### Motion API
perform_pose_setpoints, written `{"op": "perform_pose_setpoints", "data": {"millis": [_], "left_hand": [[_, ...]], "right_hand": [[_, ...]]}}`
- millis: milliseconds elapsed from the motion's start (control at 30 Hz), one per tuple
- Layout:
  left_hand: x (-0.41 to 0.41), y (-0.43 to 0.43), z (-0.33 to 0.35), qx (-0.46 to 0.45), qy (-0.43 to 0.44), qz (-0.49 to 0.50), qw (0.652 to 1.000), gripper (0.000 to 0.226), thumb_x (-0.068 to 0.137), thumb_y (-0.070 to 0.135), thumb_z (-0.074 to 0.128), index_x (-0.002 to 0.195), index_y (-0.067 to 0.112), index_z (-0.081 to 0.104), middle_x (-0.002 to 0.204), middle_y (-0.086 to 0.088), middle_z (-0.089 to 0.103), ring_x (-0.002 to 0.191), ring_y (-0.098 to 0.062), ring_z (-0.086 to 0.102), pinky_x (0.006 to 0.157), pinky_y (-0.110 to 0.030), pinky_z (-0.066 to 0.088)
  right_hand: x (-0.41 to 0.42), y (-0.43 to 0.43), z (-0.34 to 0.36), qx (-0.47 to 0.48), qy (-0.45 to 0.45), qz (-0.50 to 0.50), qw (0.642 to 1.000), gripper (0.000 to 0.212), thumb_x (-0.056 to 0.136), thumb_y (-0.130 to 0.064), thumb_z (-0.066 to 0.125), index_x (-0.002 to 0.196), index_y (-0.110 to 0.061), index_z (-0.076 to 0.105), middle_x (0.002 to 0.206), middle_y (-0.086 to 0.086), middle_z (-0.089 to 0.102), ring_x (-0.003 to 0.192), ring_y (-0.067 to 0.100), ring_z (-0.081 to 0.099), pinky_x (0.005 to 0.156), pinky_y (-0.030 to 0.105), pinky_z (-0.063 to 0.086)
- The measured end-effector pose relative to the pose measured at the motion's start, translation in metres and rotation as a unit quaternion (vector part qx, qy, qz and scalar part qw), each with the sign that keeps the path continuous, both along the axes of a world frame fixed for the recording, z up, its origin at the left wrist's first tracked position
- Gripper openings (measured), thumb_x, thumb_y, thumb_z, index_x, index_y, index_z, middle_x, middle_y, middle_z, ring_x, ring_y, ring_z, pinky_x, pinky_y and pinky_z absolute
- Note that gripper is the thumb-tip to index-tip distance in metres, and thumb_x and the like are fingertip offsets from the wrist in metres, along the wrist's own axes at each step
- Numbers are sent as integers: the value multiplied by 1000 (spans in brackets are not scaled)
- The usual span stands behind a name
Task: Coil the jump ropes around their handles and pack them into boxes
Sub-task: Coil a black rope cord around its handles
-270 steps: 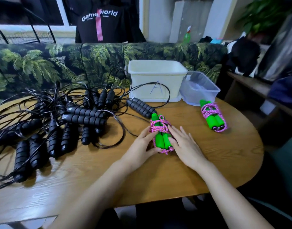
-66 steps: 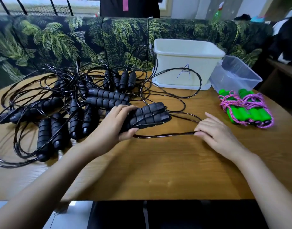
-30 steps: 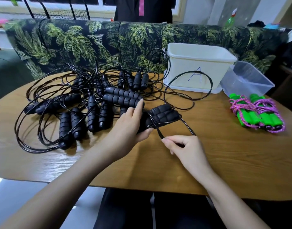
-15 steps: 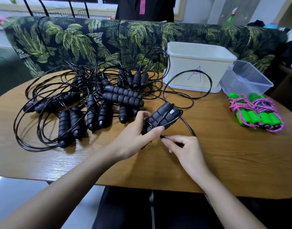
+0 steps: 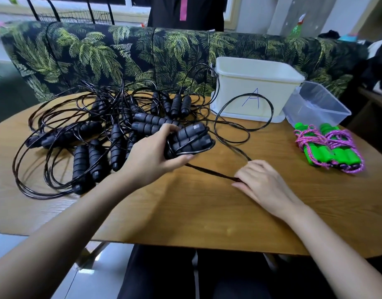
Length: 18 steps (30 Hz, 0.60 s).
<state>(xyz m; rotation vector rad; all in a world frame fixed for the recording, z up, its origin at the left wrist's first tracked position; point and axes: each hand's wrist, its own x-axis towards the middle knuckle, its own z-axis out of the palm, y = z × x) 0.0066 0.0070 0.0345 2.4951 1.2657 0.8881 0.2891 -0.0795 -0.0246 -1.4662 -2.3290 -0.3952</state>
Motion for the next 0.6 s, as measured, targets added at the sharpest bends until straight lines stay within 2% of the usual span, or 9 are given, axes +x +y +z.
{"op": "perform_pose_setpoints", "data": {"millis": [133,300,400,500,600], "left_hand": [[-6,6,-11,37,47,-47,997,86,69,78,48,128,16,49,116,1,65,102,-23,62,74,-26,34],[-5,3,-16,72,53,-104,991,74,71,75,56,123,22,47,110,3,66,100,-11,53,75,-20,31],[-2,-1,-15,133,89,-137,978,75,74,79,54,121,22,45,106,3,64,96,-17,58,79,-27,39],[11,-13,-14,238,163,-159,944,81,79,84,43,123,16,45,101,1,63,89,-21,60,76,-36,45],[24,-25,-15,293,210,-156,919,89,81,83,37,126,6,42,98,-4,64,82,-23,60,72,-38,48]], "right_hand": [[19,12,2,3,17,-8,1000,40,100,-45,40,95,-15,65,94,-4,66,93,16,61,104,27,33],[29,31,11,-38,128,-10,991,36,95,-45,46,88,-16,67,90,-11,63,95,4,53,116,20,20],[21,43,23,-67,171,-45,982,30,93,-53,51,86,-26,63,87,-16,61,89,8,51,105,30,31],[1,60,37,-57,159,-62,984,28,92,-53,45,87,-32,64,88,-19,63,85,10,51,91,29,25],[-23,78,52,-21,131,-64,989,27,96,-47,51,89,-29,70,89,-18,68,83,12,53,85,30,21]]}}
